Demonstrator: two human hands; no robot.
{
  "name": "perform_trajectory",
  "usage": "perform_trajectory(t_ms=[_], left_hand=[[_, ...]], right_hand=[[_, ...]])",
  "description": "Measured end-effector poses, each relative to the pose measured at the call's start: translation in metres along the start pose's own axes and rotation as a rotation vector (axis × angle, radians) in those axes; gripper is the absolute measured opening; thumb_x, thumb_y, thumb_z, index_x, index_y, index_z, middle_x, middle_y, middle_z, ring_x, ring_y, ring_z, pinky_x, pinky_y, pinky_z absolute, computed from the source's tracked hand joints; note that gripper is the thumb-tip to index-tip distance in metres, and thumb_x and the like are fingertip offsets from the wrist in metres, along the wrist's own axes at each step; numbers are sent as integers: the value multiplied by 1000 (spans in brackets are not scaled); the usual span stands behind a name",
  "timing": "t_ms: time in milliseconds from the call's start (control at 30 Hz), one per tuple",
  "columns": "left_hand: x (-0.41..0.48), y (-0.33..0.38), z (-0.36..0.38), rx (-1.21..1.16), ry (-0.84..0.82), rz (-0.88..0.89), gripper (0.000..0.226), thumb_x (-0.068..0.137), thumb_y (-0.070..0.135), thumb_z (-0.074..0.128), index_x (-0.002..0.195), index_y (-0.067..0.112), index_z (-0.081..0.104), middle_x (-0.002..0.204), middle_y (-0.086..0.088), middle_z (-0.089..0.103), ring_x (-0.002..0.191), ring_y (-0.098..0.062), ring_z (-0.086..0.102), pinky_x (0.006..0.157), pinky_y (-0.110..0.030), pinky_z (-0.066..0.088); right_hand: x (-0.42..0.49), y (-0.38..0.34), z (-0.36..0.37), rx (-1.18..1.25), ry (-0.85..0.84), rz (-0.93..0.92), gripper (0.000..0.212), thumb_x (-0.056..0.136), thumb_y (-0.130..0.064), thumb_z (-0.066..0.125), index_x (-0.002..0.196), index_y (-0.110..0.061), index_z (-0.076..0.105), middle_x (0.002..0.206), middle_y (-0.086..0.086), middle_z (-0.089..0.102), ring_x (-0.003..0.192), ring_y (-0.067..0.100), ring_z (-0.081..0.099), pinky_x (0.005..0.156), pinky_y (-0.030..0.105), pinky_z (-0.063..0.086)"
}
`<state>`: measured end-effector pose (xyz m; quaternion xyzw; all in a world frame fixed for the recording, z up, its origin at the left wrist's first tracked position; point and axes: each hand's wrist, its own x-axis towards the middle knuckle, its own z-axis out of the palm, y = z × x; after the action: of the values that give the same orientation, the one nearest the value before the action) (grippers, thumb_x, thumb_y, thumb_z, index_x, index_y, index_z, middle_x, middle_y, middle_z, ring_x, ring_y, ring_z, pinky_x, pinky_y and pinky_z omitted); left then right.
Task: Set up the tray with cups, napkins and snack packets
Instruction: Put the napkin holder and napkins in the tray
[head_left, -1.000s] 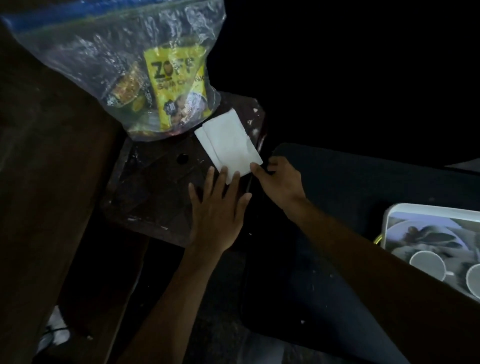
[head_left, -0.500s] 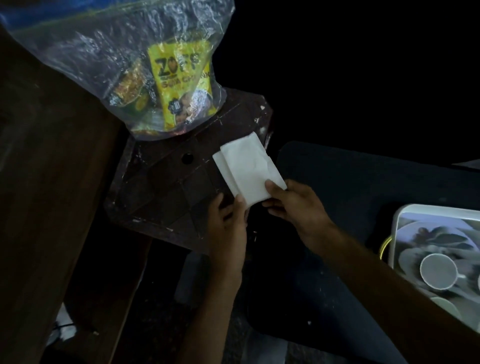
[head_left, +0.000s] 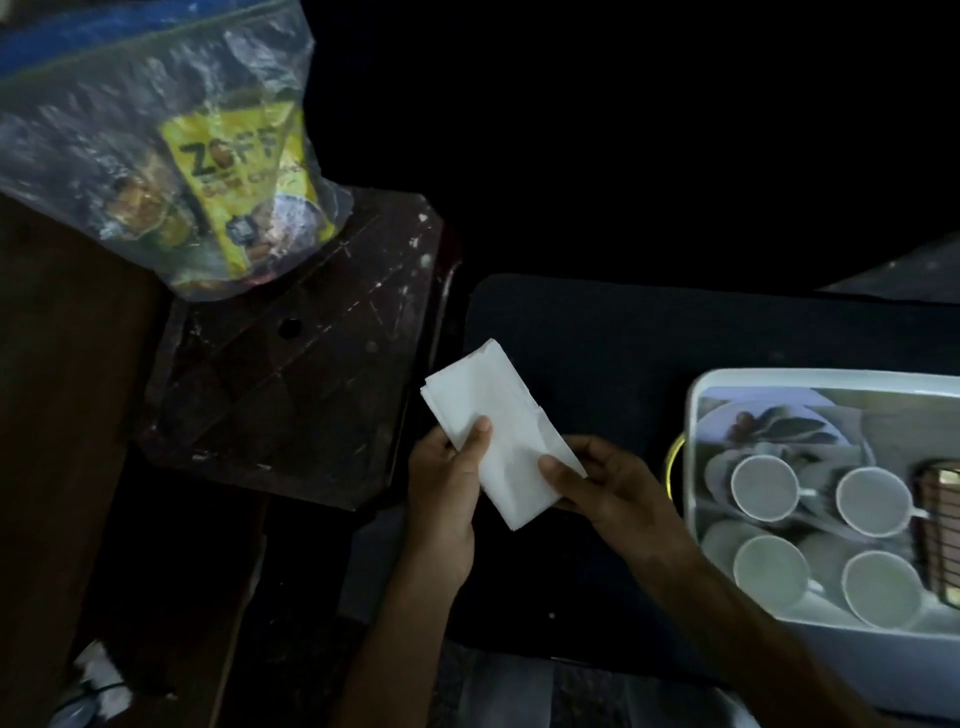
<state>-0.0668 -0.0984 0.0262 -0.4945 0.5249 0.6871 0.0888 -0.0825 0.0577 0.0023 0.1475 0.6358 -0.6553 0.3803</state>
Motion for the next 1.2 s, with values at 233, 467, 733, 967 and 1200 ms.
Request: perform_trajectory(t_ms=[233, 467, 733, 967, 1200], left_hand=[[-27, -7, 48, 136, -91, 178, 32, 92, 21, 72, 123, 20, 66, 110, -2, 77, 103, -16, 74, 95, -40, 60], [-36, 1, 124, 590, -463, 457, 22, 90, 12, 73, 104, 29, 74, 96, 3, 78, 87, -7, 74, 75, -20, 58], [-85, -36, 267, 825, -533, 911, 10, 85, 13, 75, 94, 17, 78, 91, 5, 78, 87, -12, 72, 82, -25, 55], [-105, -97, 359, 852, -549, 914, 17, 87, 8, 71, 100, 16, 79, 98, 1, 79, 91, -15, 73, 83, -37, 59], [-91, -130, 369, 1029, -539, 827, 26, 89, 1, 66, 108, 16, 76, 109, -2, 78, 98, -18, 73, 79, -31, 60]], right_hand=[[-43, 6, -63, -350, 270, -175, 5, 91, -25, 67, 95, -29, 68, 87, -14, 74, 78, 2, 69, 72, 25, 56], [-95, 6, -139, -529, 562, -302, 12, 93, -25, 64, 102, -33, 65, 82, -26, 65, 78, -17, 59, 62, 0, 38], [-147, 13, -239, -527, 1037, -401, 14, 92, -17, 65, 103, -26, 69, 92, -19, 64, 81, 10, 64, 66, 40, 58], [-166, 45, -297, -712, 1218, -404, 21, 89, -5, 67, 109, -2, 68, 103, 17, 71, 86, 20, 64, 68, 38, 57], [-151, 79, -316, -747, 1065, -321, 24, 84, 0, 73, 107, -1, 68, 103, 19, 70, 87, 30, 68, 68, 49, 59]])
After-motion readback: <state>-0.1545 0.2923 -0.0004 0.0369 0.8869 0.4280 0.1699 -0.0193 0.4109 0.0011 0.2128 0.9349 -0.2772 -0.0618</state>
